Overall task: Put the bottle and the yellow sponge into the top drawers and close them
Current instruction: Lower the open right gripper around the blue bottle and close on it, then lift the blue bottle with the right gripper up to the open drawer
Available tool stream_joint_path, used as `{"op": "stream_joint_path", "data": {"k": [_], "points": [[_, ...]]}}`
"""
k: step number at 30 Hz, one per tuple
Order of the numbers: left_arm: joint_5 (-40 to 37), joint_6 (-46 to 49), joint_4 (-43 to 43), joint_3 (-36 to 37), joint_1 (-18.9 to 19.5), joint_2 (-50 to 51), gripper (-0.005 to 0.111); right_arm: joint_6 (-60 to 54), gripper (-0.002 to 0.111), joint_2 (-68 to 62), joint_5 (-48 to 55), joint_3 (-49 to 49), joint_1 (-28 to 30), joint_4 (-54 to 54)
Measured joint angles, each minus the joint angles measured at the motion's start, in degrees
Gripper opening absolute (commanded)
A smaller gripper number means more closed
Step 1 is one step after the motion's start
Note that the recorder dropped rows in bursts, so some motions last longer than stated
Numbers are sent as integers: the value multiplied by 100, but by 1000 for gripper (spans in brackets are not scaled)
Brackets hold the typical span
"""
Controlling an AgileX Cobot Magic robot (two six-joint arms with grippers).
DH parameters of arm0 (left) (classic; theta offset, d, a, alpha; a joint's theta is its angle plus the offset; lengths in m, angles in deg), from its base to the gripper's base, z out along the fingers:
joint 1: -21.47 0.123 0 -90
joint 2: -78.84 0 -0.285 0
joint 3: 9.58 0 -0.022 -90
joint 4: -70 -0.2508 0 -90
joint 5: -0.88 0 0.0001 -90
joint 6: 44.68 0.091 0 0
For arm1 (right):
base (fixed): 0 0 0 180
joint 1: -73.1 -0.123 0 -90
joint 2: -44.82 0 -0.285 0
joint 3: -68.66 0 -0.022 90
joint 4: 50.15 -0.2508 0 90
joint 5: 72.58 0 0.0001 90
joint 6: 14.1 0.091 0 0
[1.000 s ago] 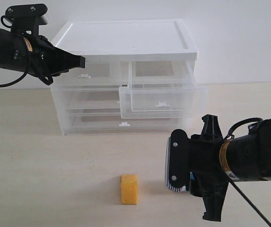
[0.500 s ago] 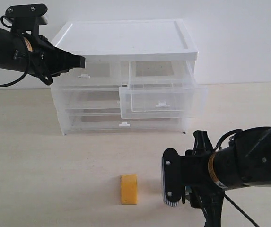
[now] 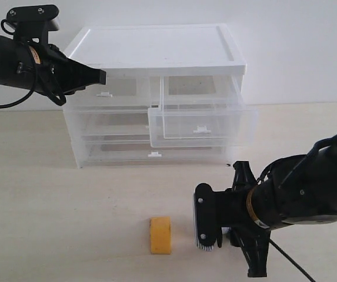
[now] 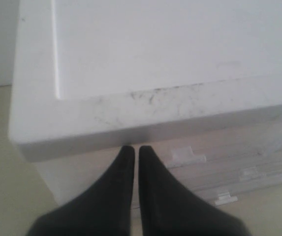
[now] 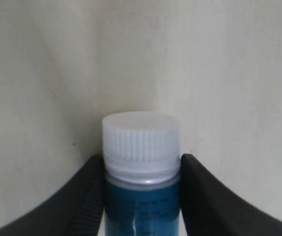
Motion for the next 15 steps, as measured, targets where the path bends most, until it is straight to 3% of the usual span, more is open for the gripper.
{"op": "stream_joint_path", "data": {"k": [2,9,15], "points": [[0,0,0,0,0,0,4,16,0,0,0,0,0,0],[0,0,0,0,0,0,4,272,0,122,86,-13,0,-112],[0,0,0,0,0,0,4,258,0,915,1074,44,-355,-376]]}}
